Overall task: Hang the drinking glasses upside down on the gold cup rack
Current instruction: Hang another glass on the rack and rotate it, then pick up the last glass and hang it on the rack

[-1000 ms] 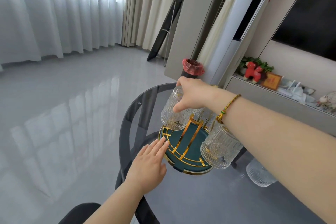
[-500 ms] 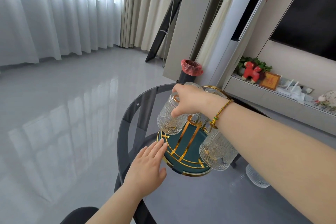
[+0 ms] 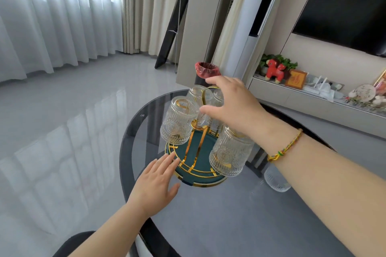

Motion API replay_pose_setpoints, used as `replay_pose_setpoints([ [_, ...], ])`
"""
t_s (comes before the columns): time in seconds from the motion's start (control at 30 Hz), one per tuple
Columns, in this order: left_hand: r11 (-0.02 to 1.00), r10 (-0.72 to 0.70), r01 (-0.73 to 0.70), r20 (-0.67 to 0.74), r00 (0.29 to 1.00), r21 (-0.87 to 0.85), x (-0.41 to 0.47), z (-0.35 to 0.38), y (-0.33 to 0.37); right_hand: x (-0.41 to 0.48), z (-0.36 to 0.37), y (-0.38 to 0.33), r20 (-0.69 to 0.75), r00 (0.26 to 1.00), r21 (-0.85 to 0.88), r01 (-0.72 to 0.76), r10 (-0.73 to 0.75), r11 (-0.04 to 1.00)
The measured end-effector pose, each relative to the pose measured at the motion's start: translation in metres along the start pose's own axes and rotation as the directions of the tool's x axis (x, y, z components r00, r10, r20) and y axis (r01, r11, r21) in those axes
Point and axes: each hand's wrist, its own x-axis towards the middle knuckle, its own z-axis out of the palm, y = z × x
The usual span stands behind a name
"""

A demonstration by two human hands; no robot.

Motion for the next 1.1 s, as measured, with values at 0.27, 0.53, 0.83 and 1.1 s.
replay_pose_setpoints([
  [0.27,0.998,-0.011,0.012,-0.009,1.000,0.057,-0.013,-0.013,0.026,-0.107,-0.003,0.077,-0.407,0.873,0.323,-0.139,0.269,0.936],
  [0.53,1.000,0.002,-0.002,0.014,1.000,0.017,-0.014,-0.002,0.039,-0.187,0.066,0.162,-0.209,0.556,0.614,-0.566,0.805,0.550],
  [0.83,0.995,-0.054,0.049,0.060,0.997,0.087,-0.013,-0.001,0.039,-0.157,0.094,0.183,-0.140,0.491,0.497,-0.716,0.860,0.490],
  [1.1,0.998,-0.063,0.062,0.051,0.997,0.025,-0.010,0.001,0.035,-0.148,0.101,0.195,-0.116,0.502,0.635,-0.626,0.857,0.452],
])
